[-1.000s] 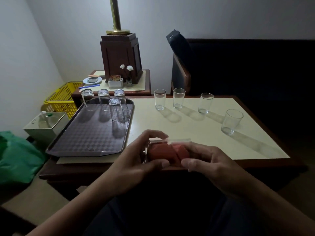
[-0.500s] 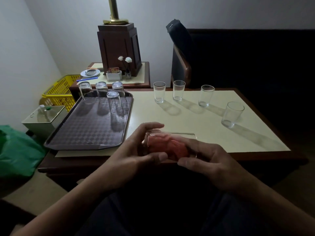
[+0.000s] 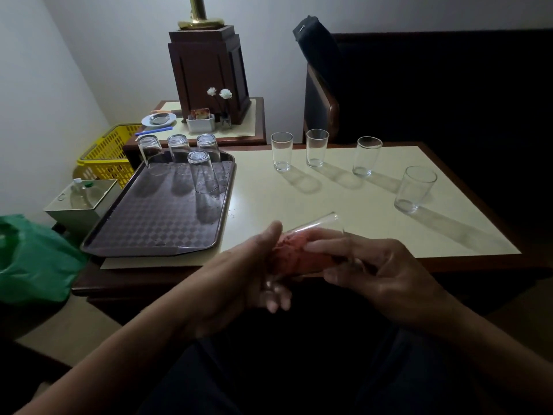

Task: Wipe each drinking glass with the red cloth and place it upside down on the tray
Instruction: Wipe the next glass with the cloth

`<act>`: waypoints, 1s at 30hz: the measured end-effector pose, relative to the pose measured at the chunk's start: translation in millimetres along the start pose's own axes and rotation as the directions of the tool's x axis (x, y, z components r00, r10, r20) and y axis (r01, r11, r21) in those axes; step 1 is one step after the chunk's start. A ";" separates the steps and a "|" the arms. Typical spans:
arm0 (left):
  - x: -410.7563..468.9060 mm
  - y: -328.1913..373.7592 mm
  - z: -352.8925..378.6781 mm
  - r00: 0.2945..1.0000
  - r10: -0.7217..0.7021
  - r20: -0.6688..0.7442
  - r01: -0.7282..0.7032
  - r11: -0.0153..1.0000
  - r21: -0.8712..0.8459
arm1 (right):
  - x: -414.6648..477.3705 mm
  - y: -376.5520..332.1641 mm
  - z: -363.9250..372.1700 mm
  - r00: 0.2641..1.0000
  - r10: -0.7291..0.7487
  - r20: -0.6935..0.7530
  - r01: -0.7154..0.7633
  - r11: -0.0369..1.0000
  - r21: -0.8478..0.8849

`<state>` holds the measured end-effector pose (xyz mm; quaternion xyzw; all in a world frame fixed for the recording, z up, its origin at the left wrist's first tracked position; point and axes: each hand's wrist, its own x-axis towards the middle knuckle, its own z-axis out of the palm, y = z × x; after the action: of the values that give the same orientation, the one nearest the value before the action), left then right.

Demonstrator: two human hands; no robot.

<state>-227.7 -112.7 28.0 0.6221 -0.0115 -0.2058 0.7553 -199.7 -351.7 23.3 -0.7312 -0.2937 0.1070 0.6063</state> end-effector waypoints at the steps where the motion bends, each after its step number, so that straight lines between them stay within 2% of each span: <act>1: 1.1 -0.5 -0.5 1.000 0.005 -0.005 -0.005 1.000 -0.011 | -0.2 2.2 0.5 1.000 0.019 0.008 -0.019 1.000 0.016; 3: 0.7 -0.1 -3.4 0.986 0.158 -0.051 -0.149 0.978 0.146 | 0.2 1.4 1.0 0.995 0.083 0.048 -0.086 0.994 0.066; 5: -2.0 -0.8 -9.8 0.936 0.351 0.010 -0.326 0.858 0.397 | 1.2 0.0 0.5 0.987 0.135 0.091 -0.146 0.982 0.123; 6: -3.8 -0.7 -10.6 0.917 0.394 0.051 -0.370 0.800 0.472 | 1.8 -1.1 -0.4 0.985 0.150 0.083 -0.161 0.975 0.151; 7: -4.1 -2.0 -10.4 0.917 0.395 0.050 -0.370 0.796 0.479 | 2.7 -1.8 -0.5 0.986 0.156 0.057 -0.164 0.970 0.180; 8: -3.9 -2.8 -9.0 0.932 0.363 0.006 -0.331 0.844 0.422 | 2.5 -0.9 -1.0 0.988 0.151 0.023 -0.153 0.966 0.209; 10: -2.5 1.2 -1.0 0.986 0.154 -0.066 -0.145 0.981 0.128 | 2.2 2.4 -0.3 0.994 0.101 -0.036 -0.092 0.976 0.197; 11: -1.9 4.4 1.9 0.996 0.065 -0.058 -0.064 0.998 0.015 | 1.9 3.8 0.9 0.996 0.073 -0.050 -0.064 0.984 0.168; 12: -1.3 5.1 2.5 0.998 0.026 -0.051 -0.026 1.000 -0.012 | 1.7 6.3 1.5 0.997 0.060 -0.052 -0.052 0.987 0.150; 13: -0.4 4.7 1.2 0.997 0.037 -0.063 -0.035 0.999 0.026 | 1.9 7.5 1.5 0.997 0.069 -0.043 -0.062 0.987 0.150; 15: -0.5 3.9 -1.4 0.981 0.178 -0.078 -0.161 0.968 0.193 | 3.4 6.5 -0.6 0.993 0.114 0.001 -0.113 0.981 0.159; 18: -1.8 -4.6 -8.5 0.921 0.390 0.008 -0.339 0.791 0.509 | 4.1 4.8 -3.3 0.985 0.164 0.050 -0.170 0.972 0.165; 19: -1.3 -6.0 -7.3 0.914 0.406 0.018 -0.354 0.773 0.527 | 4.1 4.2 -3.0 0.984 0.173 0.036 -0.177 0.966 0.189; 20: -0.4 -7.5 -6.0 0.920 0.392 -0.009 -0.339 0.807 0.484 | 4.2 4.5 -2.2 0.984 0.180 0.007 -0.177 0.959 0.222; 22: 1.6 -4.3 -0.2 0.963 0.248 -0.106 -0.210 0.936 0.282 | 3.1 6.2 0.1 0.984 0.163 -0.068 -0.142 0.960 0.243; 24: 3.2 0.6 4.1 0.985 0.110 -0.130 -0.094 0.988 0.123 | 2.3 8.0 3.4 0.987 0.118 -0.106 -0.098 0.979 0.181; 26: 3.8 0.4 1.0 0.987 0.126 -0.104 -0.110 0.983 0.148 | 2.3 7.4 4.0 0.989 0.123 -0.086 -0.110 0.984 0.143; 30: 1.6 -2.6 -10.4 0.940 0.338 -0.042 -0.302 0.884 0.357 | 5.8 0.0 0.1 0.985 0.171 -0.031 -0.161 0.965 0.206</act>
<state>-224.2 -103.9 22.9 0.7442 -0.1108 -0.0405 0.6575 -195.0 -348.4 24.4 -0.6900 -0.2044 0.1689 0.6735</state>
